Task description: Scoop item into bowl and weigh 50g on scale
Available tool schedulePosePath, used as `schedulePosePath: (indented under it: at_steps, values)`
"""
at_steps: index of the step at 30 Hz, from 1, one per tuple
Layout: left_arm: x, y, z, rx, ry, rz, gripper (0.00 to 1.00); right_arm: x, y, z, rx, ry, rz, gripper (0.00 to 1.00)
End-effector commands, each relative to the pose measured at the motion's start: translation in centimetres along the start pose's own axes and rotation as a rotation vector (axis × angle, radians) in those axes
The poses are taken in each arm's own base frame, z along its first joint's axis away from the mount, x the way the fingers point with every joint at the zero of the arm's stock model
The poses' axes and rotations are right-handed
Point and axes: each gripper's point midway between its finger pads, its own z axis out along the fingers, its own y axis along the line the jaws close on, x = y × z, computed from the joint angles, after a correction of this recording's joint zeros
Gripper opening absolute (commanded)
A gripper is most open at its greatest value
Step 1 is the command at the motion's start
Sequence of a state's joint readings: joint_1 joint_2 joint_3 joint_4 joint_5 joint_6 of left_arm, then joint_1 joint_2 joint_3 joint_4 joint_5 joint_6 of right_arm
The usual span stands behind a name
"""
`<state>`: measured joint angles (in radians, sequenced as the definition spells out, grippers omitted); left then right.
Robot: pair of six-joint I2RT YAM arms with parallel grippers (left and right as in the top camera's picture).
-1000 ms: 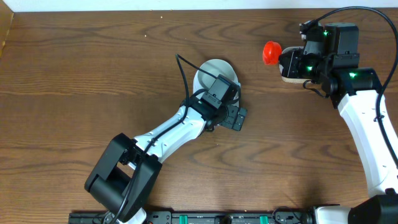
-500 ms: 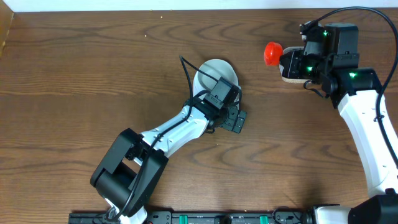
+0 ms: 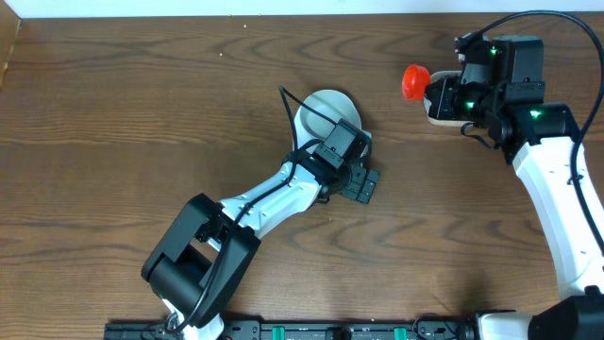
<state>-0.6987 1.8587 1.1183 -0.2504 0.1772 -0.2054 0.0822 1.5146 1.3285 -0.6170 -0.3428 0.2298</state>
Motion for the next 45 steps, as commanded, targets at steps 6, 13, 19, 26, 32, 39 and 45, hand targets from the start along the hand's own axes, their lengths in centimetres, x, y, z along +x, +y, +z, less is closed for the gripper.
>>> schedulePosePath:
  at_steps: [6,13,19,26,32,39,45]
  values:
    - [0.7,0.3,1.0,-0.011,0.023,0.019,0.97,-0.6,-0.1,-0.3,0.012,-0.015,-0.013,0.01]
    - [1.0,0.1,1.1,0.008,0.039,0.017,0.97,-0.6,-0.3,-0.3,0.02,-0.016,-0.013,0.01]
    - [2.1,-0.1,1.7,0.03,0.086,0.009,0.96,-0.6,-0.3,-0.3,0.019,-0.016,-0.013,0.01]
    - [2.9,-0.2,1.7,0.034,0.118,-0.015,0.97,-0.7,-0.2,-0.3,0.019,-0.02,-0.014,0.01]
    - [3.1,-0.3,1.6,0.041,0.126,-0.016,0.97,-0.8,-0.6,-0.4,0.027,-0.023,-0.008,0.01]
    - [2.8,-0.4,1.7,0.044,0.114,-0.014,0.96,-0.8,-0.8,-0.4,0.031,-0.021,-0.003,0.01]
    - [2.5,-0.3,1.7,0.04,0.1,-0.011,0.96,-0.8,-0.8,-0.4,0.031,-0.019,-0.003,0.01]
